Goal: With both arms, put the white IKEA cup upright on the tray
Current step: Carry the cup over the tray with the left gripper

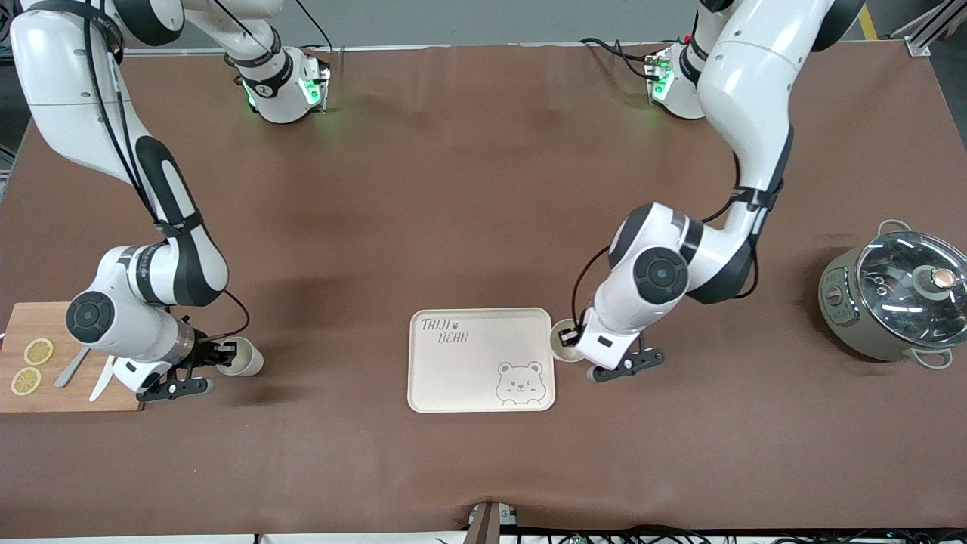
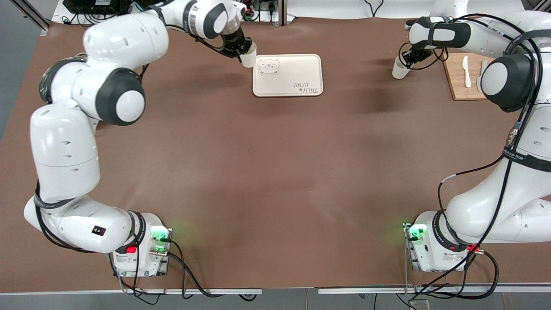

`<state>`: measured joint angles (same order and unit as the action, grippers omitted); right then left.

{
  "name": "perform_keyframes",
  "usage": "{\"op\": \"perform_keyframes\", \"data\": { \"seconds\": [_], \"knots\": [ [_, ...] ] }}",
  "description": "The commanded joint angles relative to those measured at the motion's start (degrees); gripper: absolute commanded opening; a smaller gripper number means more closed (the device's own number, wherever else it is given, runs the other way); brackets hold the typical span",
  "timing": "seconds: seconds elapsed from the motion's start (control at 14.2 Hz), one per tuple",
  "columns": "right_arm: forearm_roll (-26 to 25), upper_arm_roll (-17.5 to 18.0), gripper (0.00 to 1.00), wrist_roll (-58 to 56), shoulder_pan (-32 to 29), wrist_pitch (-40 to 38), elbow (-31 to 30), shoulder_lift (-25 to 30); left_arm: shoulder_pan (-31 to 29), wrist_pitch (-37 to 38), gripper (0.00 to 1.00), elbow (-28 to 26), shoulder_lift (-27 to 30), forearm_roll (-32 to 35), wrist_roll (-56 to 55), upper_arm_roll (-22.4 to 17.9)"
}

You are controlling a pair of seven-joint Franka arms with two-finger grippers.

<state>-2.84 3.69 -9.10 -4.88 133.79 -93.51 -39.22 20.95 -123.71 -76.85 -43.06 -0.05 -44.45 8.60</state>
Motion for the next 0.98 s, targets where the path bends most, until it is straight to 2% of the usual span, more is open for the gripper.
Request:
{"op": "perform_keyframes", "data": {
  "seconds": [0.0, 0.28, 0.49, 0.91],
  "knots": [
    [-0.8, 0.2, 0.00, 0.1, 0.0, -0.3, 0.4, 0.0, 3.0, -0.4, 0.00, 5.1, -5.2, -0.4, -3.4, -1.0],
    [1.4, 1.6, 0.00, 3.5, 0.7, -5.9, 1.4, 2.3, 12.0, -4.8, 0.00, 5.4, -7.8, -0.5, -7.3, -9.5],
    [1.6, 1.8, 0.00, 13.1, 4.2, -9.2, 1.5, 4.2, 13.2, -8.6, 0.00, 5.3, -9.8, -0.5, -9.9, -9.7],
    [1.6, 1.8, 0.00, 37.3, 14.7, -9.2, 1.7, 4.7, 13.4, -10.5, 0.00, 5.1, -11.0, -0.5, -10.7, -9.7]
  ]
}}
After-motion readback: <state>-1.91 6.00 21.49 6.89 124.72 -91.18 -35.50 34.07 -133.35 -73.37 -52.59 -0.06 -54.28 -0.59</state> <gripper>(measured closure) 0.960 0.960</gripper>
